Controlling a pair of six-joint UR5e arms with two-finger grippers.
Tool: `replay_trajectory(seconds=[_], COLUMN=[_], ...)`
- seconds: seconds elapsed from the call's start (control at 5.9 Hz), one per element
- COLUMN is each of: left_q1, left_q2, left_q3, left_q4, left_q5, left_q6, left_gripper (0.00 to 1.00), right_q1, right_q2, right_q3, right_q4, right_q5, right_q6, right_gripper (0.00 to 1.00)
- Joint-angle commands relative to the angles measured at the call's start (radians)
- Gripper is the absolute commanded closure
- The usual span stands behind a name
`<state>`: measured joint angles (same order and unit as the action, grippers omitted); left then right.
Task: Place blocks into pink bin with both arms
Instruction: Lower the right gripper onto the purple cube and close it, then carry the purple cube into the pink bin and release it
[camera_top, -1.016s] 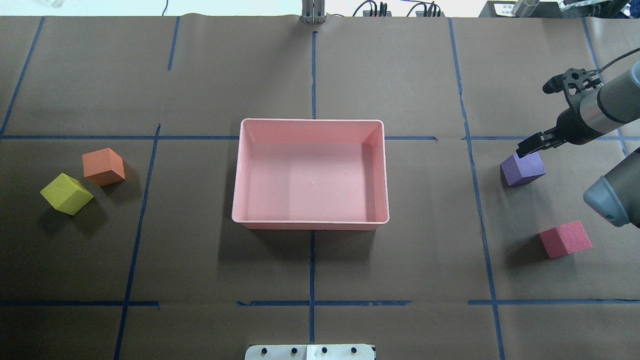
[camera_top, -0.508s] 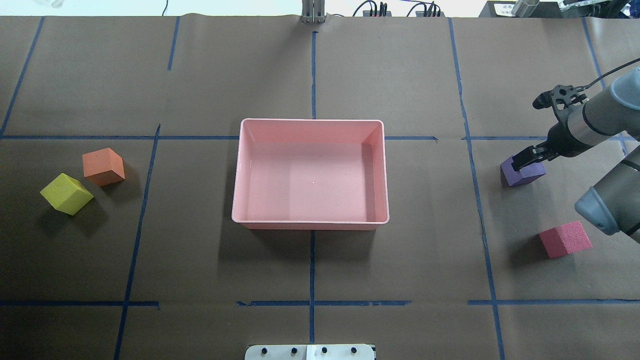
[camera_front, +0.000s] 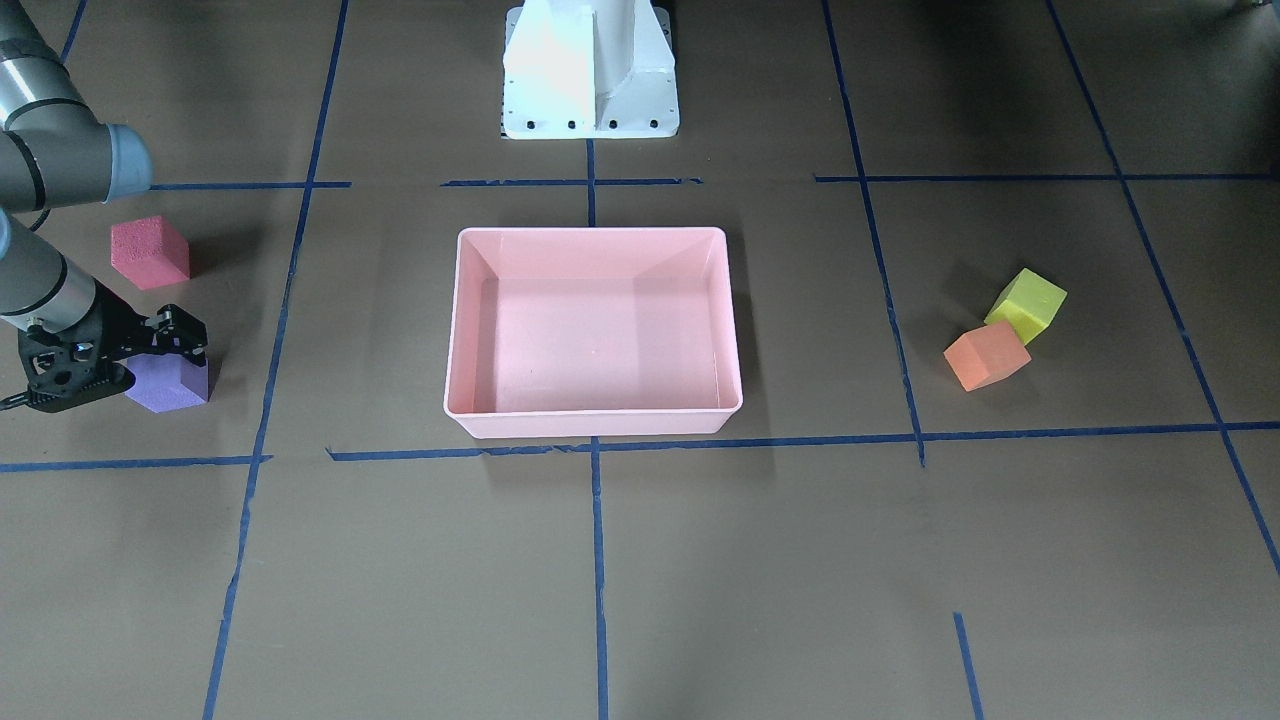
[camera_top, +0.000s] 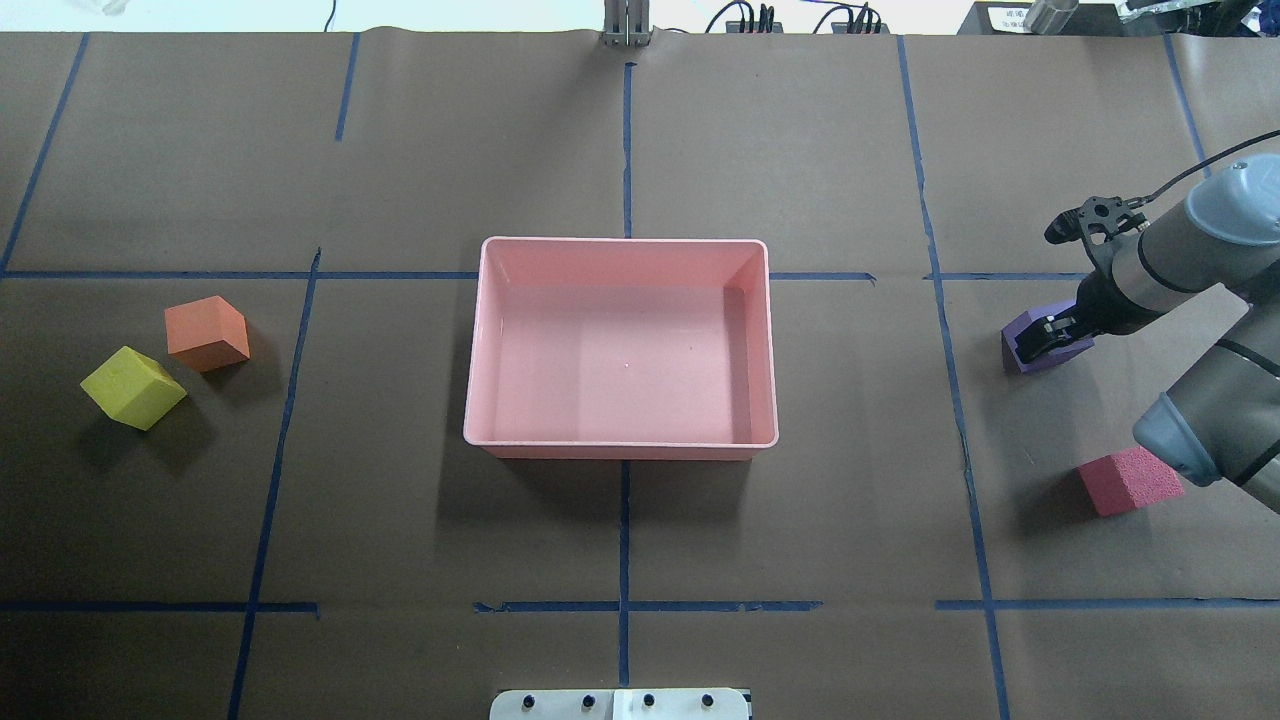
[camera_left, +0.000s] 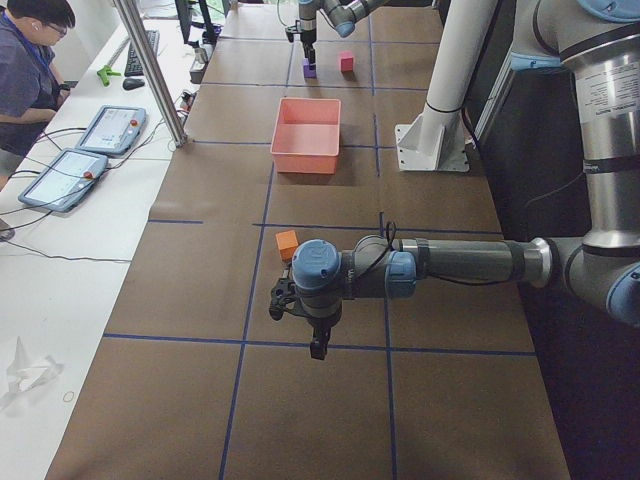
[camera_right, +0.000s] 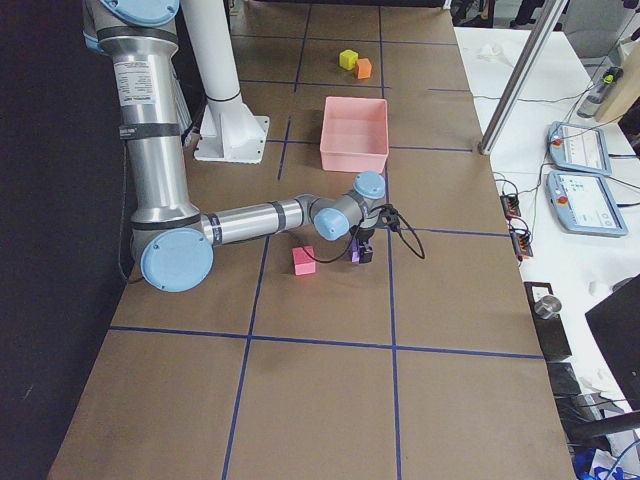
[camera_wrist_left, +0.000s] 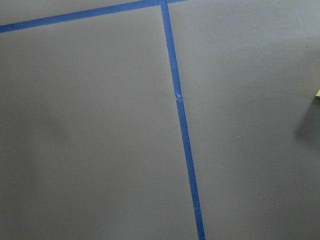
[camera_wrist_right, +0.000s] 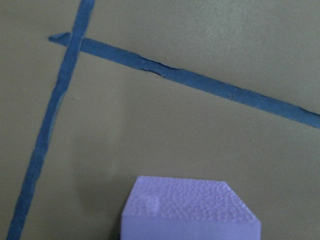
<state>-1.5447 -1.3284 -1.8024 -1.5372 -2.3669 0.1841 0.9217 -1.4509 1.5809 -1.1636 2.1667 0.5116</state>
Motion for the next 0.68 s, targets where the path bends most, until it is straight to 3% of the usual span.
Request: replay_trajectory(seconds=[0.0,0.34,0.51], left_q1=[0.0,0.0,0.0], left_q2=[0.0,-0.002,-0.003], left_q3=[0.0,-0.008,-0.02], left_q4=[0.0,-0.001,-0.003], left_q5=[0.0,0.0,0.003], left_q6=[0.0,0.0,-0.002], left_gripper=[0.0,0.0,0.0], right_q1=[-0.003,-0.004,-0.026], right_q2=[0.033,0.157,0.252], right_q3=[0.014,0.043,0.068], right_q4=[-0.005,-0.016,-0.09], right_q5=[-0.004,0.001,0.002], right_q6=[0.02,0.214,0.367], right_gripper=[0.81,0.8,0.79])
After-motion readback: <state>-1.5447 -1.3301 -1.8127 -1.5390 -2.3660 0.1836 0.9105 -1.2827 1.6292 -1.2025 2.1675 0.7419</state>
